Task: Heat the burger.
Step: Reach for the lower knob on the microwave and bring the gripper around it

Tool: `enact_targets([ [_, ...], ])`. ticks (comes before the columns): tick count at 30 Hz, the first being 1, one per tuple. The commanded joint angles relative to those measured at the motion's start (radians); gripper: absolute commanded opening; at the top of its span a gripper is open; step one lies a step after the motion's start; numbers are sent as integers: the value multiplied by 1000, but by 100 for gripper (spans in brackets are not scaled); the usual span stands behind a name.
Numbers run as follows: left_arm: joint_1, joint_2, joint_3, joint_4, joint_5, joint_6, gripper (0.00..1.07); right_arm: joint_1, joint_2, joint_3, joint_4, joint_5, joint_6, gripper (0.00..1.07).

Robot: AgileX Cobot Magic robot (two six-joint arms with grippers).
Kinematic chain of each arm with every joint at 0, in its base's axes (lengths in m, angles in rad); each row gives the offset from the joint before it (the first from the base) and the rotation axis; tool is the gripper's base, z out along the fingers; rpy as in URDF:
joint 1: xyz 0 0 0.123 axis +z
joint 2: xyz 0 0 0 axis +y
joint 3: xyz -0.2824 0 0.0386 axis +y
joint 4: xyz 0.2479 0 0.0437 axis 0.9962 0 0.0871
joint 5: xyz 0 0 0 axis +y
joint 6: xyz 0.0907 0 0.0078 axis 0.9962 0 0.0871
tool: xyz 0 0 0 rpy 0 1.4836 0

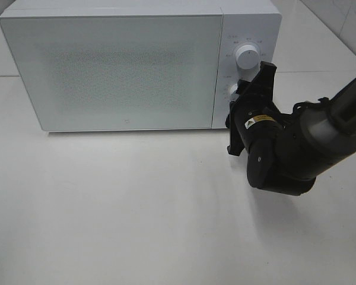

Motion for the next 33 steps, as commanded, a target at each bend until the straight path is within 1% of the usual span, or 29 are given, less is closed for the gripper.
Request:
enact_targets([
  [1,3,-26,4,1,-9,-7,84,10,-10,-57,-237,-151,78,0],
  [7,3,-26,4,1,-9,-7,84,10,-10,-57,-237,-173,145,0],
  [14,3,-26,4,1,-9,-7,84,10,-10,-57,-237,-173,136,0],
  [21,3,-26,4,1,-9,-7,84,10,-10,-57,-229,-175,79,2],
  [29,3,-26,4,1,-9,-7,84,10,-10,-57,-165,-175,41,5],
  [32,3,-26,4,1,-9,-7,84,10,-10,-57,-149,-175,19,7],
  [33,3,-26,4,1,-9,-7,84,10,-10,-57,-124,-175,8,9],
])
